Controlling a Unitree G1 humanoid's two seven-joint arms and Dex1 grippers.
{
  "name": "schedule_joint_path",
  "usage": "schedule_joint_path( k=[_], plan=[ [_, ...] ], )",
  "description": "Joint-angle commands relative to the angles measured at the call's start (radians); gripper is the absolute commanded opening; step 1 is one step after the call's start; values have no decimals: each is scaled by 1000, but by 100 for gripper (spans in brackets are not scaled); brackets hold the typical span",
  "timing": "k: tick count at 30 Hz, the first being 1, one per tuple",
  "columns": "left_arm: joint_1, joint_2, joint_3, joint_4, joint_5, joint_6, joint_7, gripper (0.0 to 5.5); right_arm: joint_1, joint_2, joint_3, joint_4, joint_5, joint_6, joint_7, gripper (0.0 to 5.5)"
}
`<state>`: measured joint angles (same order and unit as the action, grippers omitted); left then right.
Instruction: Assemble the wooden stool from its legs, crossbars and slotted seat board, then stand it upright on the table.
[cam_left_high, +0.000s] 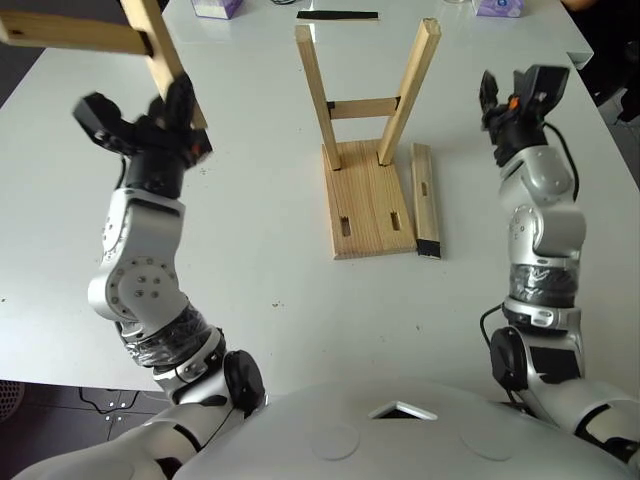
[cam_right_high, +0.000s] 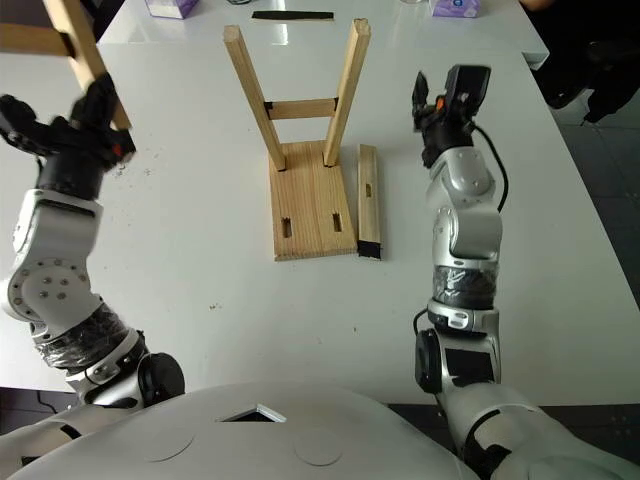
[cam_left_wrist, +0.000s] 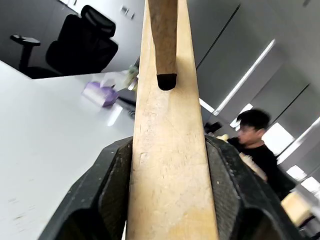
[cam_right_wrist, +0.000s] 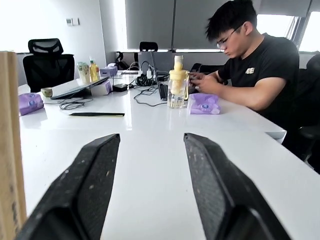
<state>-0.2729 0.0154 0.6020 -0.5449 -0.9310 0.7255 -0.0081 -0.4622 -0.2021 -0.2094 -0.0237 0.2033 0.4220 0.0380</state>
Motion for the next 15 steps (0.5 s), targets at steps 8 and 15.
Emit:
schedule_joint_path(
  k=[8, 15],
  plan=[
    [150, 227, -225, -165, -294, 19, -429, 202, -139, -14, -96, -243, 759, 387, 378, 236],
    [164, 417, -279, -133, -289, 20, -614, 202, -68, -228, -66, -309, 1009, 560, 702, 317]
  ],
)
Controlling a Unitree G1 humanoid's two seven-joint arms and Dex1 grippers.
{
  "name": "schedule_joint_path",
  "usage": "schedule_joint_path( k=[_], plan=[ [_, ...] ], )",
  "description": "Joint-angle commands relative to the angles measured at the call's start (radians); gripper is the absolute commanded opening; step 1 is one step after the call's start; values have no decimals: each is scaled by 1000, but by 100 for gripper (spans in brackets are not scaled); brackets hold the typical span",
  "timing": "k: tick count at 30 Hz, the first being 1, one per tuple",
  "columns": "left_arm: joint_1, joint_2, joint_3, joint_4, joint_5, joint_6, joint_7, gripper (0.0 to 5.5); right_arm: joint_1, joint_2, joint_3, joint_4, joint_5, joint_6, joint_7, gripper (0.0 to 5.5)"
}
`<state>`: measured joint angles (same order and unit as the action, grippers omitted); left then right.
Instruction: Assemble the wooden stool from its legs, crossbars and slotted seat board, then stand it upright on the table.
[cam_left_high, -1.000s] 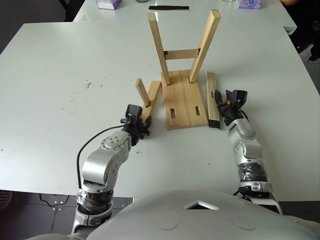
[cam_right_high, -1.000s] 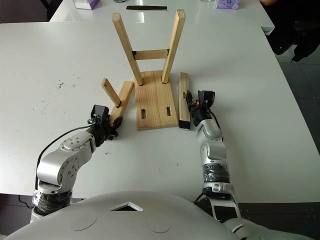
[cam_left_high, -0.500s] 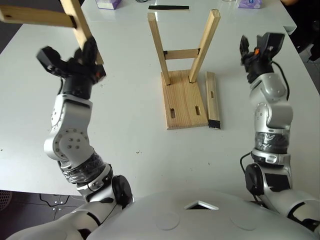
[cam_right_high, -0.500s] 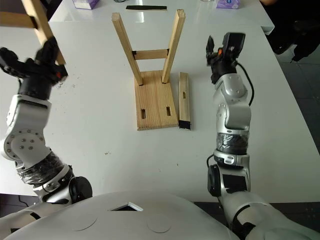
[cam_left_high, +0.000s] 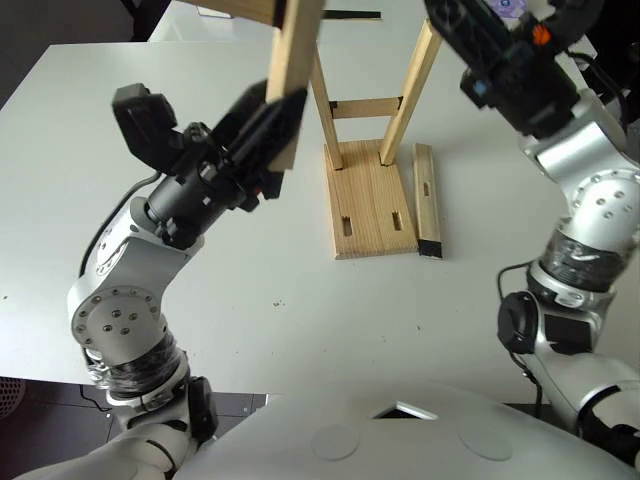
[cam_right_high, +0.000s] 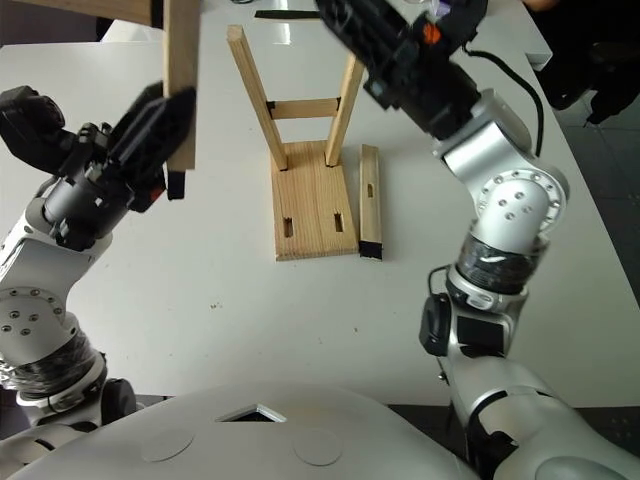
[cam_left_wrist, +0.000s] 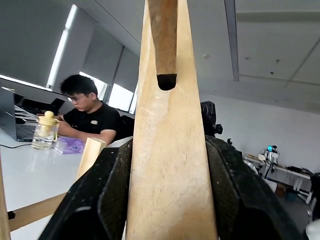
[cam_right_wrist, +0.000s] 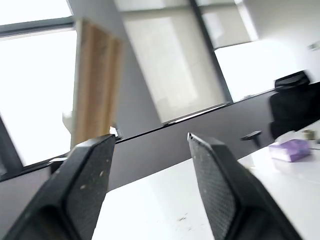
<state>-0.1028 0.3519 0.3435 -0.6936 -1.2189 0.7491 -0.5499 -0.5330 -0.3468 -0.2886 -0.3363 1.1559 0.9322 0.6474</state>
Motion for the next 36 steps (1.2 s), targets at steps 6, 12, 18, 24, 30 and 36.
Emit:
schedule_joint_path(
  k=[6, 12, 18, 24, 30, 36],
  plan=[
    [-10, 174, -46, 54, 15, -16, -182, 202, -42, -136, 26, 53, 137, 101, 93, 408],
    [0, 191, -94, 50, -4, -21, -225, 202, -79, -134, 39, 80, 300, 162, 11, 460],
    [2, 190, -137, 53, -7, -35, -235, 202, -93, -134, 74, 76, 405, 169, -54, 460],
    [-9, 188, -156, 59, -19, -39, -237, 202, -105, -138, 97, 79, 449, 160, -80, 460],
    [-16, 186, -167, 58, -21, -44, -232, 202, -93, -138, 117, 64, 454, 153, -81, 380],
    [-16, 187, -195, 58, -16, -49, -228, 202, -86, -142, 134, 47, 448, 148, -75, 290]
  ],
)
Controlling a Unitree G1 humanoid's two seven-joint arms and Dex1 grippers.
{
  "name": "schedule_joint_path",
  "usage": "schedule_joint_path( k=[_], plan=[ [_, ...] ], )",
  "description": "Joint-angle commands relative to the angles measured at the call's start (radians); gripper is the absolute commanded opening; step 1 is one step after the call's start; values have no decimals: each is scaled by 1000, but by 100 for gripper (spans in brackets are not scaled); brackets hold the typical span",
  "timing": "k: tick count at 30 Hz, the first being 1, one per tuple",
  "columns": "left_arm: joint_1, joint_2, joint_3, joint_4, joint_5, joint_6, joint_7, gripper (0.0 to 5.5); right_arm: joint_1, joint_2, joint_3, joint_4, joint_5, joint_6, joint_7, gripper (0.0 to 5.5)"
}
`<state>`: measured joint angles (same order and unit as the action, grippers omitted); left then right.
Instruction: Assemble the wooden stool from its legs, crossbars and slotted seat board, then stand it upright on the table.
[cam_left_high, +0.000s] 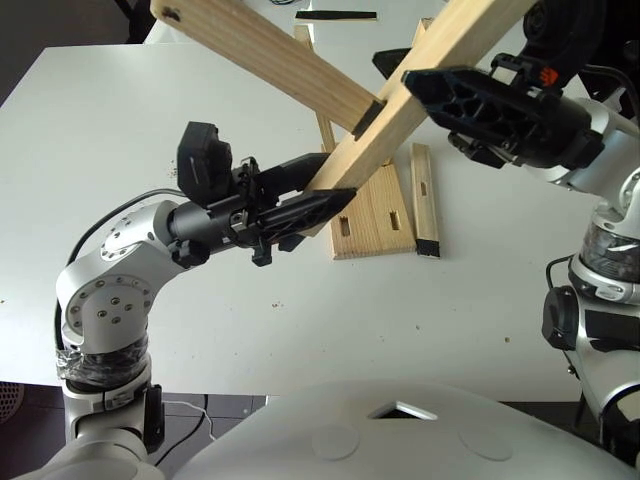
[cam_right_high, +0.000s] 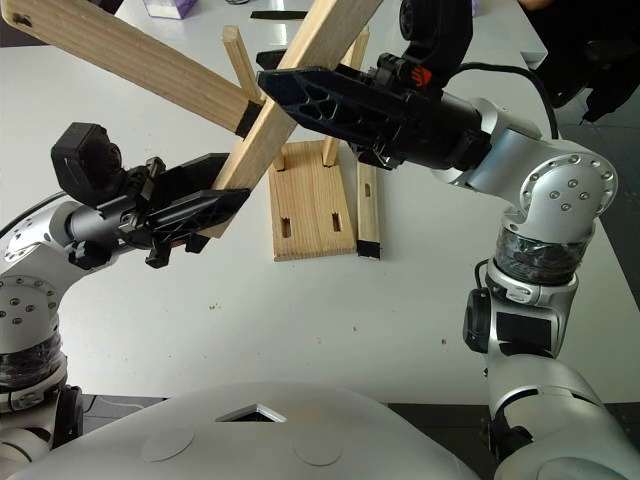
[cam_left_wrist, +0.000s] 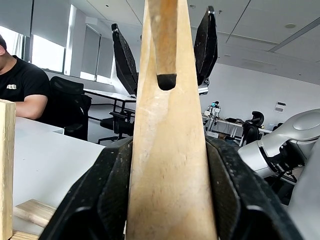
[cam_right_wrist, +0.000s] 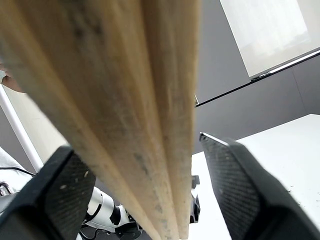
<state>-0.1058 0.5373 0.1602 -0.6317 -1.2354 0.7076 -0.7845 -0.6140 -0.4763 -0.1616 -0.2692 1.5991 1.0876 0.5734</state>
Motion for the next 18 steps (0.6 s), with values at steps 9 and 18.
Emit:
schedule_joint_path(
  k=[9, 18],
  plan=[
    [-14, 11, -14, 11, 0, -7, 5, 202, 15, -25, 13, -46, -27, -20, 35, 218],
    [-25, 41, -17, 44, 14, 10, -2, 202, 30, -60, 7, -69, -73, -33, 92, 208]
  ],
)
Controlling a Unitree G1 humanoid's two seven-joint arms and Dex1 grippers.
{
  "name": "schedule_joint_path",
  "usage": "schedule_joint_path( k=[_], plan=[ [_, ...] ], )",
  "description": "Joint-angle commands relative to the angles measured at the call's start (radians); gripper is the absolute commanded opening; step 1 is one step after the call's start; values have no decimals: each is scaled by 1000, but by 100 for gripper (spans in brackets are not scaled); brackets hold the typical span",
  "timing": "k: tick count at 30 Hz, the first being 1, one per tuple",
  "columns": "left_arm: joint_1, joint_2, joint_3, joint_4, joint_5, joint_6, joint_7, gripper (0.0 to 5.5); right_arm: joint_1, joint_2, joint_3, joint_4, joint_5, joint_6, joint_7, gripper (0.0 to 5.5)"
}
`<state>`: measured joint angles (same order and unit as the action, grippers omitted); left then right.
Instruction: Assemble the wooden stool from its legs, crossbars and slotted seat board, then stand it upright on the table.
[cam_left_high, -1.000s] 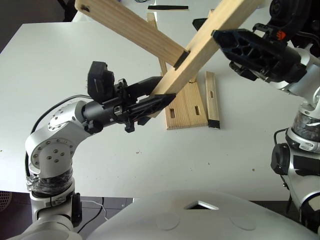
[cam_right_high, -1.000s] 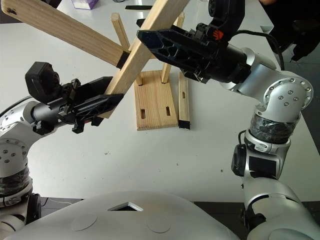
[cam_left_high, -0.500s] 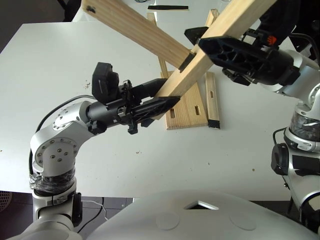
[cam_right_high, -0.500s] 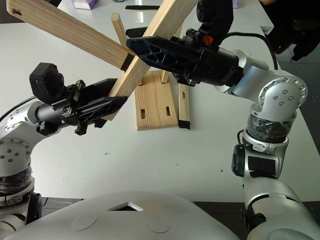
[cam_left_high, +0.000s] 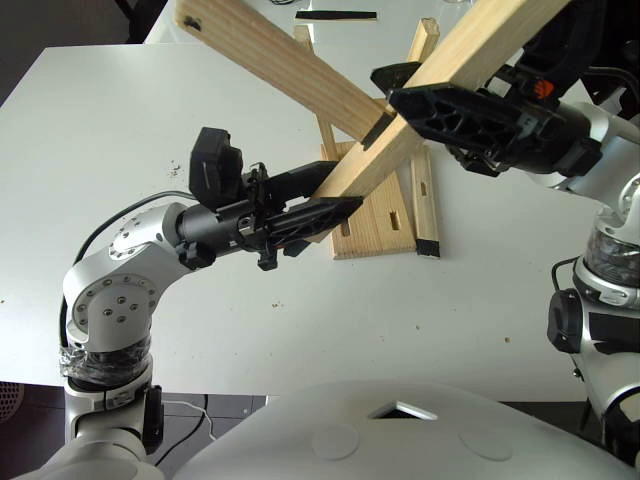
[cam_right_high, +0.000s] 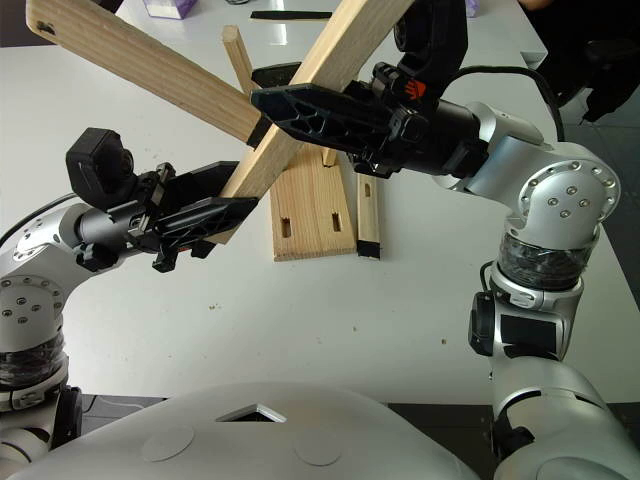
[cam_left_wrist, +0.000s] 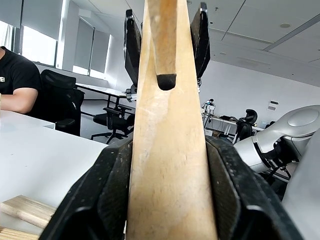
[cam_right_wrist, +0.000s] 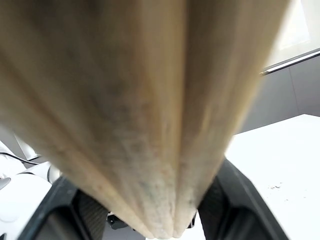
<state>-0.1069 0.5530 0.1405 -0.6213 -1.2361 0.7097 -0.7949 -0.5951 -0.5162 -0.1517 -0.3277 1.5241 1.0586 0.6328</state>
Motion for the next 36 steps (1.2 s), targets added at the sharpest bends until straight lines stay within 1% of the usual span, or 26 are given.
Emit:
schedule_joint_path(
  k=[1, 2, 3, 7, 12, 16, 18, 20, 22, 25, 27, 28, 30, 33, 36],
  plan=[
    [-28, 28, 3, 39, 11, 12, 7, 202, 10, -22, -4, -11, 1, -5, 36, 207],
    [-31, 32, 3, 45, 8, 16, 6, 202, 11, -22, -4, -12, 1, -6, 36, 207],
    [-35, 36, 5, 53, 6, 21, 6, 239, 10, -23, -5, -12, 0, -7, 37, 207],
    [-45, 44, 12, 78, 22, 23, 27, 285, 6, -30, -15, -1, -8, -16, 36, 204],
    [9, 69, -19, 110, 159, -8, 6, 285, 16, -32, -28, -7, -40, -43, 12, 204],
    [72, 90, -4, 243, 291, -73, -19, 285, 28, -50, -39, 18, -170, -112, 29, 204],
    [98, 72, 20, 291, 325, -100, 9, 285, 33, -74, -43, 42, -255, -157, 71, 204],
    [119, 33, 46, 310, 342, -121, 55, 285, 49, -108, -21, 67, -364, -212, 141, 201],
    [123, -30, 69, 326, 372, -158, 135, 285, 76, -146, 37, 97, -504, -296, 238, 201],
    [75, -157, 115, 365, 404, -218, 321, 285, 99, -169, 116, 147, -668, -412, 336, 201],
    [26, -272, 160, 379, 408, -260, 506, 285, 99, -171, 161, 178, -752, -478, 397, 201],
    [9, -320, 180, 381, 410, -280, 581, 285, 91, -168, 176, 195, -781, -498, 421, 201],
    [-4, -378, 198, 365, 417, -305, 670, 285, 68, -164, 191, 226, -813, -517, 458, 201],
    [-14, -433, 202, 319, 424, -331, 746, 285, 34, -174, 203, 274, -841, -525, 525, 201],
    [-28, -455, 213, 300, 418, -350, 778, 285, 26, -202, 209, 276, -844, -508, 607, 201]
  ],
)
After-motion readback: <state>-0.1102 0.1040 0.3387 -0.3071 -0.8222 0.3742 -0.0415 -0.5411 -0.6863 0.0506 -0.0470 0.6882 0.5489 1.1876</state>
